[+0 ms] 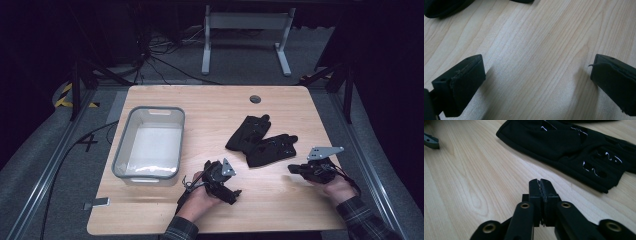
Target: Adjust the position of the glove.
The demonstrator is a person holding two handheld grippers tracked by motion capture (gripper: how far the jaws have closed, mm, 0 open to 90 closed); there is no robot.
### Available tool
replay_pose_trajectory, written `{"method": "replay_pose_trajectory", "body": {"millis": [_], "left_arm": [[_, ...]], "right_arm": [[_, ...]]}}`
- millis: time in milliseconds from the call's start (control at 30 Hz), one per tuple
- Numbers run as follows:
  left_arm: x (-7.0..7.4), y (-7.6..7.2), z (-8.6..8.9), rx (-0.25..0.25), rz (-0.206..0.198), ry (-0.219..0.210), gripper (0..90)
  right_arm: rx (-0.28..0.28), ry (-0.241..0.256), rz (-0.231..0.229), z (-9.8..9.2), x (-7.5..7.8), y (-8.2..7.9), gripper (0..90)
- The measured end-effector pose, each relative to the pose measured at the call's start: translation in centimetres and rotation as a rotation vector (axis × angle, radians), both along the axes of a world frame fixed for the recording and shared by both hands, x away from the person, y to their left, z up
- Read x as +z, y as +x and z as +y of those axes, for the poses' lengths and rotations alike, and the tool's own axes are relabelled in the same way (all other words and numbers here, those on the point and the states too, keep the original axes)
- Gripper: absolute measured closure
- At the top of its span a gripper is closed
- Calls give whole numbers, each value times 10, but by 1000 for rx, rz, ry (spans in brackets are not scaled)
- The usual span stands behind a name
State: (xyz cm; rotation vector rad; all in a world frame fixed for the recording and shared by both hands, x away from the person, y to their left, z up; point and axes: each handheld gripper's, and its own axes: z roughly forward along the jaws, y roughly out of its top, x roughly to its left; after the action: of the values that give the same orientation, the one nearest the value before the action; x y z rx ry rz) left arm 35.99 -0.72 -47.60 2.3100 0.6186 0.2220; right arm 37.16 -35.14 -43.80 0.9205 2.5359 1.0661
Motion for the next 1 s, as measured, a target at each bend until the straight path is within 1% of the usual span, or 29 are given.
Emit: {"method": "replay_pose_trajectory", "body": {"millis": [133, 267, 333, 533, 933, 1000], "left_arm": [[0, 0, 0, 0, 0, 0, 0], [0, 0, 0, 0, 0, 0, 0], [0, 0, 0, 0, 0, 0, 0], [0, 0, 0, 0, 0, 0, 0], [0, 0, 0, 0, 0, 0, 1], [0, 0, 0, 1, 0, 0, 1]], "right_arm": [[19, 6, -1, 8, 1, 7, 900], [25, 6, -5, 14, 2, 11, 899], [32, 15, -9, 18, 1, 15, 900], [46, 10, -14, 28, 0, 25, 900], [68, 19, -18, 47, -6, 42, 899], [70, -5, -16, 51, -10, 46, 900]]}}
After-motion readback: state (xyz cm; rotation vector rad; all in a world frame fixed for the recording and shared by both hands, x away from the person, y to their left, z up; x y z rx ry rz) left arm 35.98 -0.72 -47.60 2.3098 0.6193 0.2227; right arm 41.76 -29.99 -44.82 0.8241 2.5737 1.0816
